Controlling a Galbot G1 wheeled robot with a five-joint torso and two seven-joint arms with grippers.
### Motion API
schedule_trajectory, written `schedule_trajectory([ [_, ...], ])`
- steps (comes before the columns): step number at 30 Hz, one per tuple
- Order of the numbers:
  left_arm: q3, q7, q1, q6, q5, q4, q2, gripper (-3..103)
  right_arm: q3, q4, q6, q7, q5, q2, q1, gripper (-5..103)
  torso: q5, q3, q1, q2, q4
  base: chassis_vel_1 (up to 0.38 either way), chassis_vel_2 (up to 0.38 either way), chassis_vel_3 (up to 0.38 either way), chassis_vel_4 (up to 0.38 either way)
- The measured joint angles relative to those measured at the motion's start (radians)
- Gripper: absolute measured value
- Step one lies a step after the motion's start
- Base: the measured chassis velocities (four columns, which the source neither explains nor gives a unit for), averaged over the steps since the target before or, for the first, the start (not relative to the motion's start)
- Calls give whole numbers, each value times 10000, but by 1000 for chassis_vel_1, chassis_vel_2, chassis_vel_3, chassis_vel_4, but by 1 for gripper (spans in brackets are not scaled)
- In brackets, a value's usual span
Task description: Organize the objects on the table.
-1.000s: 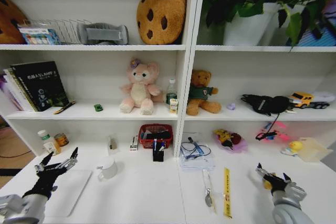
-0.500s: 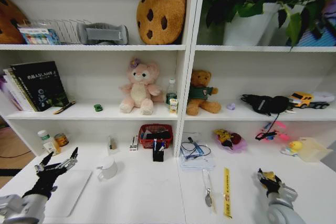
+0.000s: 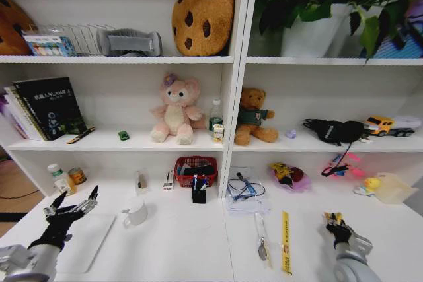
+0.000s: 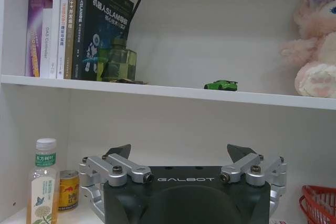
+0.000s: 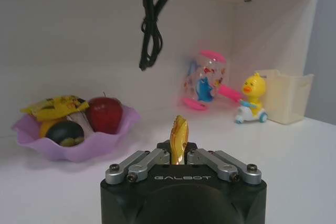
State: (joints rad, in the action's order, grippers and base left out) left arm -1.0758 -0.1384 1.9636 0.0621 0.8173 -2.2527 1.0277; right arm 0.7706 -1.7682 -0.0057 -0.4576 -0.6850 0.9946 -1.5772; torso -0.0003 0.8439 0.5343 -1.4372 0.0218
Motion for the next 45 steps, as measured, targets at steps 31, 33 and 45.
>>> schedule_trajectory([
  [31, 0, 0, 0, 0, 0, 0, 0, 100, -3911, 3816, -240, 240, 354, -822, 6156, 39, 3, 0, 0, 1, -1, 0, 0, 0, 0],
  [33, 0, 0, 0, -1, 0, 0, -1, 100, -3671, 3451, -228, 234, 431, -813, 5810, 50, 2, 0, 0, 0, -2, 0, 0, 0, 0],
  [45, 0, 0, 0, 0, 0, 0, -1, 100, -2109, -395, 604, 708, 1112, -764, 1920, 93, 0, -2, -1, -2, 1, 0, 0, 0, 0],
])
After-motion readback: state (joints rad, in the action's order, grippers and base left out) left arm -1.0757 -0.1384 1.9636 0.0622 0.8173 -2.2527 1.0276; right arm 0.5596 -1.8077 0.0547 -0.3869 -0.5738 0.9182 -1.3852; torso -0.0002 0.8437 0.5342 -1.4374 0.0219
